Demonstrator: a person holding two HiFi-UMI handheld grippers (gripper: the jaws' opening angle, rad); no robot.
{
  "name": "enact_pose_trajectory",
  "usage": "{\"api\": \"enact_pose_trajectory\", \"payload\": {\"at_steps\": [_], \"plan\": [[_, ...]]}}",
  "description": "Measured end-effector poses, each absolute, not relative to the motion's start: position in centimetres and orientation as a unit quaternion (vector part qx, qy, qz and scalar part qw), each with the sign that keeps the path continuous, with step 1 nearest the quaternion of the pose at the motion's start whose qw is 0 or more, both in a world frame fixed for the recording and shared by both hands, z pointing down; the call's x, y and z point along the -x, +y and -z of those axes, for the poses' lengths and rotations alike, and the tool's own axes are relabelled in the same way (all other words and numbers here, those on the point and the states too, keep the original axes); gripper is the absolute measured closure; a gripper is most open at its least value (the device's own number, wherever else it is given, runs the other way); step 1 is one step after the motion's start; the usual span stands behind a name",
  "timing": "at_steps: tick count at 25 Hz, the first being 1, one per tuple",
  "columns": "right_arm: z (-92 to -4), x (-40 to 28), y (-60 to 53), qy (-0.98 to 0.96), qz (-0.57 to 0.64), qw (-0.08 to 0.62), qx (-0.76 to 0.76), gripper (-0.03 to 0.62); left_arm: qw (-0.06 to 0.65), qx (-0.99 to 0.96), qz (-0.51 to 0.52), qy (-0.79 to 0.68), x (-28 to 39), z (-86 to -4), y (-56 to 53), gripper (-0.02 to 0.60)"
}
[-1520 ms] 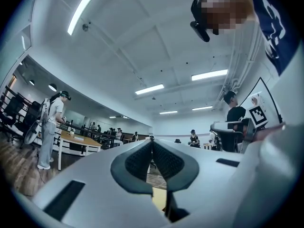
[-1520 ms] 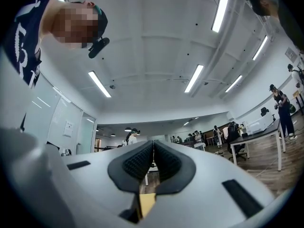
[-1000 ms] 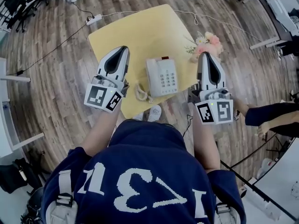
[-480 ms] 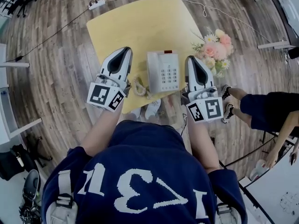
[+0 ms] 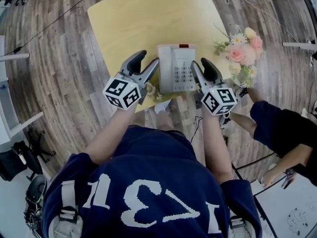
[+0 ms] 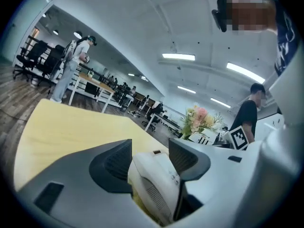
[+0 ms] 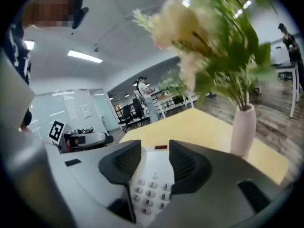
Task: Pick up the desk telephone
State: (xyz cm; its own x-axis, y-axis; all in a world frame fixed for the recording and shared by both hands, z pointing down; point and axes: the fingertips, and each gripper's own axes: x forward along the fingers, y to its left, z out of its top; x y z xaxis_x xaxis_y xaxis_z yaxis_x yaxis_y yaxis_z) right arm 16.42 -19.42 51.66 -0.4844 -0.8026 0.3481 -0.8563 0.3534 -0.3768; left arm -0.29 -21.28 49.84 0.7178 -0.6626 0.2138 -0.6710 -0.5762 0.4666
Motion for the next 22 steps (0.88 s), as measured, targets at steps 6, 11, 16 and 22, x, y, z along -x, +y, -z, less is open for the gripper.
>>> {"api": "enact_pose_trajectory", "payload": {"at_steps": [6, 11, 16, 22], "plan": [[-57.9, -17.8, -19.7, -0.791, -0.358, 0.047, -0.495, 0.381, 0.377, -0.851, -0.021, -0.365, -1.3, -55.7, -21.2, 0.278], [-60.8, -17.7, -20.2, -0.774, -0.433, 0.026, -0.461, 0.342, 0.414, -0.841, -0.030, -0.346, -2.3, -57.2, -20.6, 0.262], [-61.1, -17.1, -20.4, -0.773, -0.466, 0.019, -0.430, 0.338, 0.487, -0.819, -0.070, -0.296, -3.0, -58.6, -19.3, 0.253], [-61.9, -16.4, -20.1, -0.774, -0.484, 0.051, -0.405, 0.335, 0.552, -0.779, -0.073, -0.289, -3.0, -60.3, -18.7, 0.239]]}}
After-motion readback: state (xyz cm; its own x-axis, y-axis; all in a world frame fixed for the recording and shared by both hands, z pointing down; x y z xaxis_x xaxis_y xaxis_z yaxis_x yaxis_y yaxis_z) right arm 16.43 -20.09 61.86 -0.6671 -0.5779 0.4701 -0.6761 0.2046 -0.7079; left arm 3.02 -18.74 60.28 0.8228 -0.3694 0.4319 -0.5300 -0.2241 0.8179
